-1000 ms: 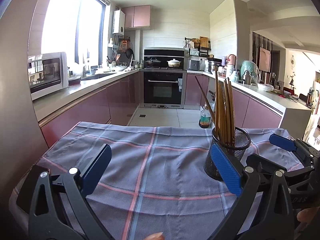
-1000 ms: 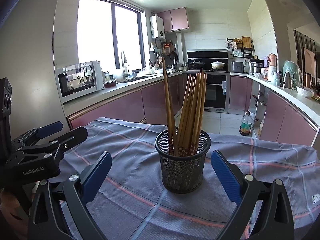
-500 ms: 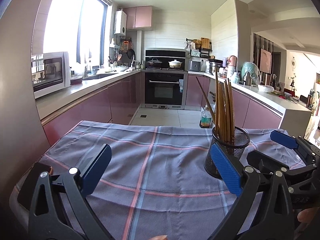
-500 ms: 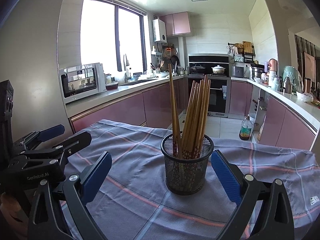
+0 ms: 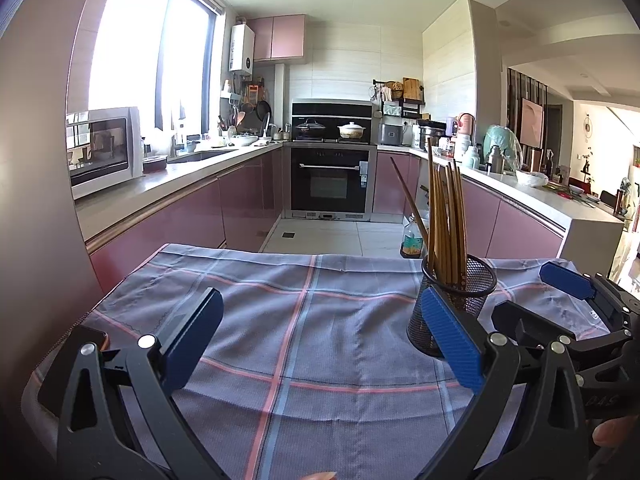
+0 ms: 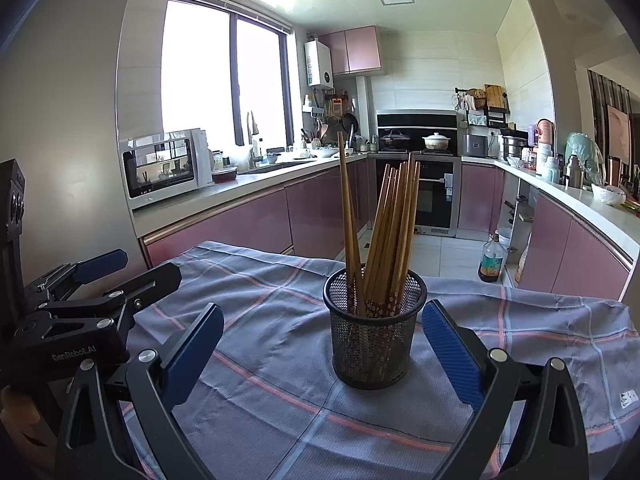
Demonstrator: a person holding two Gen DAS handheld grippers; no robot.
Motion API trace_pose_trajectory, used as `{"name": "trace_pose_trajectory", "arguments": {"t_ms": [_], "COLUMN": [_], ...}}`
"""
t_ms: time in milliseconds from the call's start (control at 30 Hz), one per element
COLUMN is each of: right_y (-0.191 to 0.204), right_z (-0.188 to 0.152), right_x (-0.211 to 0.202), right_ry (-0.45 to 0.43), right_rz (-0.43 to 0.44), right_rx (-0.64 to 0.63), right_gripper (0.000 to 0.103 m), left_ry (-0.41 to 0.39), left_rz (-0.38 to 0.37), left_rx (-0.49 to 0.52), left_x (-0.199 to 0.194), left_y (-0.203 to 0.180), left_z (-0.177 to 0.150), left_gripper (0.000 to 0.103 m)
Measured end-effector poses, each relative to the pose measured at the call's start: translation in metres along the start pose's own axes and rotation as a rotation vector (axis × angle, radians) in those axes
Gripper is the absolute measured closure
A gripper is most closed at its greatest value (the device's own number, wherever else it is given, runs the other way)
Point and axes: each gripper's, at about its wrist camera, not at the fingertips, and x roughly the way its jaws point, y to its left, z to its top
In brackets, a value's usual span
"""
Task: Organize utensils
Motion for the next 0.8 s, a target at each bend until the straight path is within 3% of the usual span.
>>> {"name": "trace_pose_trajectory", "arguments": {"t_ms": [333, 467, 800], "right_y": [0.001, 0.001, -0.002], "right_z": [0.000, 0.001, -0.001], "right_x": [-0.003, -0.005, -0.009], "right_ry": [-0.019, -0.037, -0.088], "right_rz": [-0.007, -0.015, -0.019], "right_rx": [0.001, 0.001, 0.009], "right_gripper": [0.007, 0.007, 0.007], "left_ry": [-0.013, -0.062, -0.091], "left_rz": [0.002, 0.010, 0.024], "left_rx": [-0.002, 0.018, 0.020], "left_x": [-0.005, -0.010, -0.012], "left_y": [-0.001, -0.004, -0.008], "left_z": [0.000, 0.001, 0.001], "left_gripper": [0.006, 0.006, 0.006]}}
